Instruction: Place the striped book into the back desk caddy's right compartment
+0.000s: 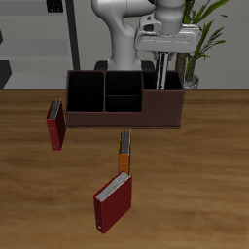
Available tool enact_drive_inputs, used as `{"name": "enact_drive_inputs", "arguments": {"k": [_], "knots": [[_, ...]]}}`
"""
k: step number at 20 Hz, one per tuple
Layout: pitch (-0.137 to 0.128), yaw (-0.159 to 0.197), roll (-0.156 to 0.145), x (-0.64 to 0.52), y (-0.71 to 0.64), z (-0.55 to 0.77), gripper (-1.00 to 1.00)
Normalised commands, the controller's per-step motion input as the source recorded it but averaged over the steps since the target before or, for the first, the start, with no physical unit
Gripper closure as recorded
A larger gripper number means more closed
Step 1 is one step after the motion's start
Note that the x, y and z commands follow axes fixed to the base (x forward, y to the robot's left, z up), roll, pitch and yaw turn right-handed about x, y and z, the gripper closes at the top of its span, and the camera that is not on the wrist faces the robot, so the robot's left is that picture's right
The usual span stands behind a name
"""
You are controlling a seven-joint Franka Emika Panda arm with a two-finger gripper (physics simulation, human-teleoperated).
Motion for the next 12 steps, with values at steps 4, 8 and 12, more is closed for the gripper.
{"name": "enact_drive_inputs", "arguments": {"k": [4,8,12], "knots": [[0.022,0.008,-0.002,0.01,-0.01,-0.18,1.00],[0.032,-0.008,-0.001,0.03,-0.01,-0.16,1.00],[0.024,0.008,0.008,0.03,0.05,-0.20,1.00]]}}
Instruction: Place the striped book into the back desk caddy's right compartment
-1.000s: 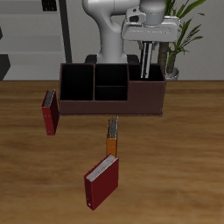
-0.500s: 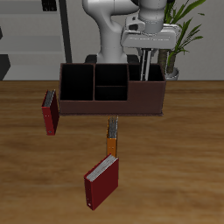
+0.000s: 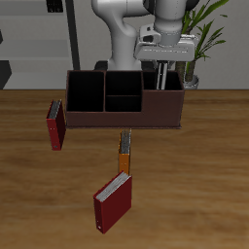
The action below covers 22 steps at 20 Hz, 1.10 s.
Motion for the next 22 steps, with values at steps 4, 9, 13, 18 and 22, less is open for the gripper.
{"name": "enact_drive_inputs", "arguments": {"k": [4,9,13,18,22], "knots": [[0.015,0.011,0.009,-0.01,0.07,-0.12,1.00],[0.024,0.009,0.004,0.05,0.02,-0.21,1.00],[0.037,0.004,0.006,0.07,0.02,-0.26,1.00],[0.036,0.006,0.023,0.04,0.04,-0.21,1.00],[0.023,0.045,-0.018,0.11,0.00,-0.21,1.00]]}}
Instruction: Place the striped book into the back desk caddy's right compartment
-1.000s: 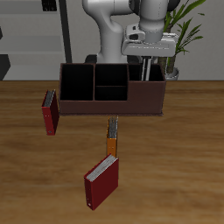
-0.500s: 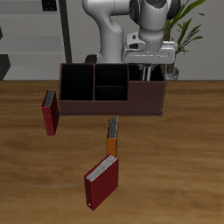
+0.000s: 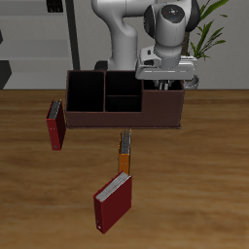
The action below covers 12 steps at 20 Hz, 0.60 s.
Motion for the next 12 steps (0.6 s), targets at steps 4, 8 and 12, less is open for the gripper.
{"name": "enact_drive_inputs", "arguments": {"k": [4,8,12], "knots": [[0.026,-0.010,0.049,0.01,0.04,-0.08,-1.00],[-0.007,0.029,-0.007,0.01,0.03,-0.05,-1.00],[0.002,-0.011,-0.003,0.01,-0.02,0.00,-1.00]]}}
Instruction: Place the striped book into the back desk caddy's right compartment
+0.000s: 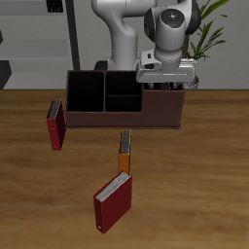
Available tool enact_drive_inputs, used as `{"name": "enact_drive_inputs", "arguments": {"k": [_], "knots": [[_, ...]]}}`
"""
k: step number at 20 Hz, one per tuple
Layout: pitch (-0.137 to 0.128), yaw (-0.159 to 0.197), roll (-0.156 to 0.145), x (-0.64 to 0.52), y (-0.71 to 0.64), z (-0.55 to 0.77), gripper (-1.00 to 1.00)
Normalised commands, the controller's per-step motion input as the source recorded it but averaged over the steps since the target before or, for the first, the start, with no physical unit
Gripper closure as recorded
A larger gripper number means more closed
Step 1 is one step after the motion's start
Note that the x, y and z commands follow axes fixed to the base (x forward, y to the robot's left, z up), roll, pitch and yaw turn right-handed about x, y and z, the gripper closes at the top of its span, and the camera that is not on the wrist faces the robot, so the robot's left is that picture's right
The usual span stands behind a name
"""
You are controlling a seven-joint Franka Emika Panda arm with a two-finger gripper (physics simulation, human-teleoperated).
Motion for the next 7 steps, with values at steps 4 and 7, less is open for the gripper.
{"name": "enact_drive_inputs", "arguments": {"k": [4,7], "knots": [[-0.011,0.001,0.001,0.00,0.02,0.06,-1.00],[-0.020,-0.006,0.010,-0.03,0.05,0.15,-1.00]]}}
